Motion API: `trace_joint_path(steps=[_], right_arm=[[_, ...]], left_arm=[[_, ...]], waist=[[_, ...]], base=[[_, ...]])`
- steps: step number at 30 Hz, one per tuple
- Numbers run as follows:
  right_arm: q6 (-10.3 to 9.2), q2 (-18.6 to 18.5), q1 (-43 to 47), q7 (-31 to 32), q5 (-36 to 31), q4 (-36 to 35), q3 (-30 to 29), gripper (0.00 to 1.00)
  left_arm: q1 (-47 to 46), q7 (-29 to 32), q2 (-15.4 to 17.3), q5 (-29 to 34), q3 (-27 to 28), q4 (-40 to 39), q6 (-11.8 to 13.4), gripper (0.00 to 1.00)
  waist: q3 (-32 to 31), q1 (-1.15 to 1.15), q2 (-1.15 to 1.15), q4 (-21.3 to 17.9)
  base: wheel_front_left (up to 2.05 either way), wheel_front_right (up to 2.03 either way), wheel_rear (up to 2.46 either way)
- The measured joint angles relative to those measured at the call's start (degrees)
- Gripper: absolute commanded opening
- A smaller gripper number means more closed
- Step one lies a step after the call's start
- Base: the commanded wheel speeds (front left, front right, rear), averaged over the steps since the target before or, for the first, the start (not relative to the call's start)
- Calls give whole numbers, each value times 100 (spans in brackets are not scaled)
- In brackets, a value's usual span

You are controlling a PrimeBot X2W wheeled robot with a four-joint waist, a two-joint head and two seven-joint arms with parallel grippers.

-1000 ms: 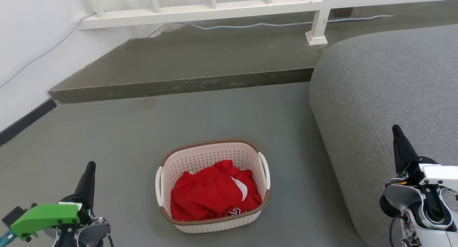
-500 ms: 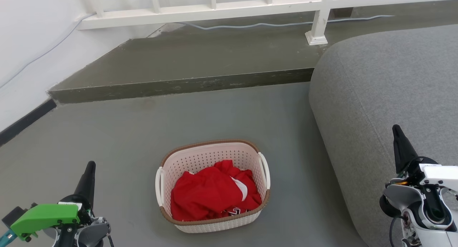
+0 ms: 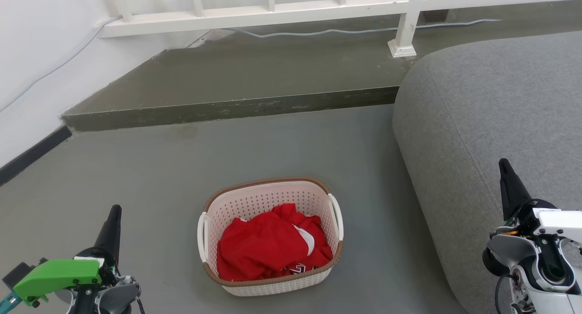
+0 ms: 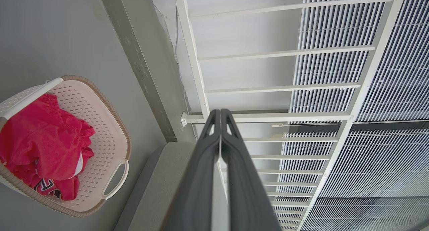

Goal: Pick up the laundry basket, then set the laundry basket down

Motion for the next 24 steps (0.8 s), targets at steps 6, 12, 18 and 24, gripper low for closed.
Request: trace_joint_path(steps=[6, 12, 18, 24], right_arm=[[0, 1, 0, 1, 0, -1, -2, 0], [0, 1, 1, 1, 0, -1, -3, 0], [0, 2, 1, 1, 0, -2, -5, 0], [0, 2, 1, 1, 0, -2, -8, 0]], left_arm=[[0, 0, 0, 0, 0, -1, 0, 0], [0, 0, 0, 0, 0, -1, 0, 0], [0, 0, 0, 0, -1, -1, 0, 0], [0, 0, 0, 0, -1, -2, 0, 0]], waist=[[0, 0, 0, 0], [0, 0, 0, 0], [0, 0, 0, 0], [0, 0, 0, 0]], base=[[0, 0, 0], [0, 0, 0], [0, 0, 0], [0, 0, 0]])
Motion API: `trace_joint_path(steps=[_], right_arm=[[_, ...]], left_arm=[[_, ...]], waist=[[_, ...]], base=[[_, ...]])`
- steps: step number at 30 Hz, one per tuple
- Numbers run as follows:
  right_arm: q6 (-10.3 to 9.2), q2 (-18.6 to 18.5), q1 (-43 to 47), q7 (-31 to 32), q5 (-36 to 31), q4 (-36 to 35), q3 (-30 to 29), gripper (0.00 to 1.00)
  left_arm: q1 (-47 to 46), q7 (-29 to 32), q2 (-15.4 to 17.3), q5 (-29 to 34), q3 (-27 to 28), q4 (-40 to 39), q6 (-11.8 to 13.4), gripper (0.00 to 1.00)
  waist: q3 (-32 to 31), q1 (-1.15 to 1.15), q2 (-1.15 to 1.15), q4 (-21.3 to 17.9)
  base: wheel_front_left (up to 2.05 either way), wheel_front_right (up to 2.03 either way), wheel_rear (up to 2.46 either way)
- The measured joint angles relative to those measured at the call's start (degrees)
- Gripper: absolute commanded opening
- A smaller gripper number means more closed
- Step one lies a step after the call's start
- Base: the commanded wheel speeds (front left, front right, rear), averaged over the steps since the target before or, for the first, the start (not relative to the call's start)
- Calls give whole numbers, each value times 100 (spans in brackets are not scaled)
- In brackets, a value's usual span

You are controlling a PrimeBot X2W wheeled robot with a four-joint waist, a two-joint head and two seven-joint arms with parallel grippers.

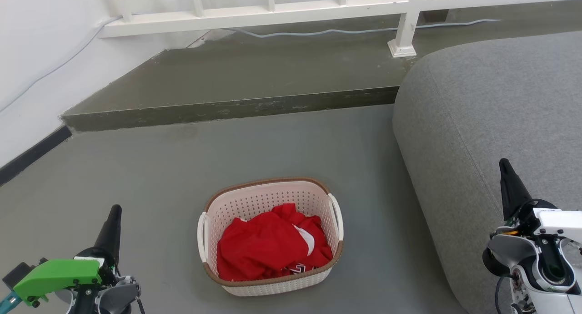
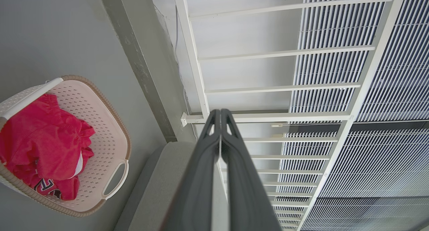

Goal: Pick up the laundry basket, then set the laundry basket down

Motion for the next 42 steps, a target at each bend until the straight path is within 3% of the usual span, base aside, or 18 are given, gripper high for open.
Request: trace_joint_path(steps=[42], right_arm=[[8, 8, 1, 1, 0, -1, -11, 0]], left_arm=[[0, 0, -1, 0, -1, -1, 0, 0]], waist=[[0, 0, 0, 0]], base=[[0, 0, 0]])
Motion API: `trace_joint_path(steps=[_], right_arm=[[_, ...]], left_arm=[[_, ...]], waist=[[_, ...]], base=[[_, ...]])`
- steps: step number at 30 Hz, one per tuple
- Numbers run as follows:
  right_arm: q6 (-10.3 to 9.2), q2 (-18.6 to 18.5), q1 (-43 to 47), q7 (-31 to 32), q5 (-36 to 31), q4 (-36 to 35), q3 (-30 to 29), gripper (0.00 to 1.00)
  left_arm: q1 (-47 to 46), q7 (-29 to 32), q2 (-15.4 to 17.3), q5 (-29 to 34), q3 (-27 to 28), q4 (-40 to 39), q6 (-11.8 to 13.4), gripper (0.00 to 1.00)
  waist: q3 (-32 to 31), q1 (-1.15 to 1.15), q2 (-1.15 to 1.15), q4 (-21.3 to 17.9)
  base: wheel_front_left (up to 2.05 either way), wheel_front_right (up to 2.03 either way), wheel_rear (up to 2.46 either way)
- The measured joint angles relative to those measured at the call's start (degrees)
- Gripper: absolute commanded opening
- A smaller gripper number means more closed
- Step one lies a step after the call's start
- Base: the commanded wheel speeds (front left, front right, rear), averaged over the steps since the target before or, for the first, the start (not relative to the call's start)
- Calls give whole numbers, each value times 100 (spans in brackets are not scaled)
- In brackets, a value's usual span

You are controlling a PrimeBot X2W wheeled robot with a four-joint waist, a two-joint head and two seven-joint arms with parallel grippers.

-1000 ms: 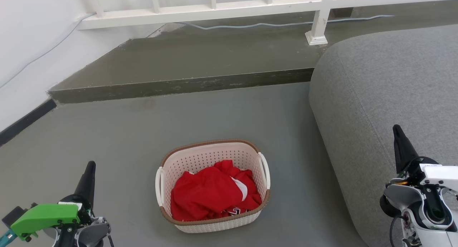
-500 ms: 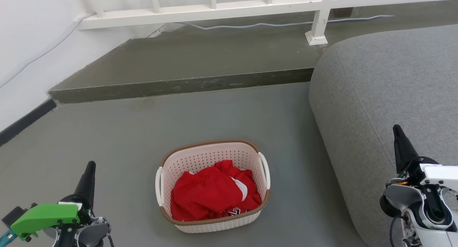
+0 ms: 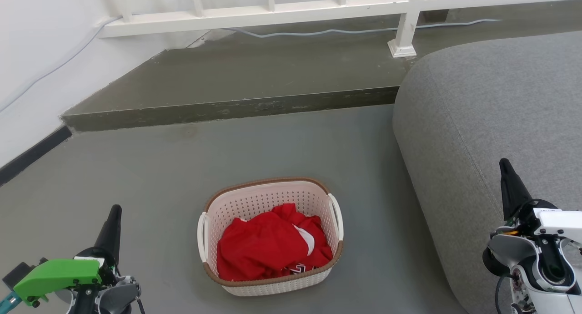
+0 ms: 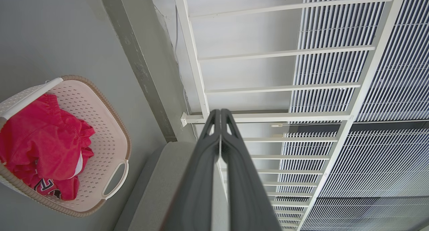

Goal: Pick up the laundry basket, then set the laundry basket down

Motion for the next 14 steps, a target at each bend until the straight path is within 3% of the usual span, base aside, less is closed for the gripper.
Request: trace_joint_path(steps=[14], right_arm=[[0, 3, 0, 43, -1, -1, -7, 0]], left_arm=[[0, 0, 0, 0, 0, -1, 0, 0]], waist=[[0, 0, 0, 0]], base=[[0, 0, 0]])
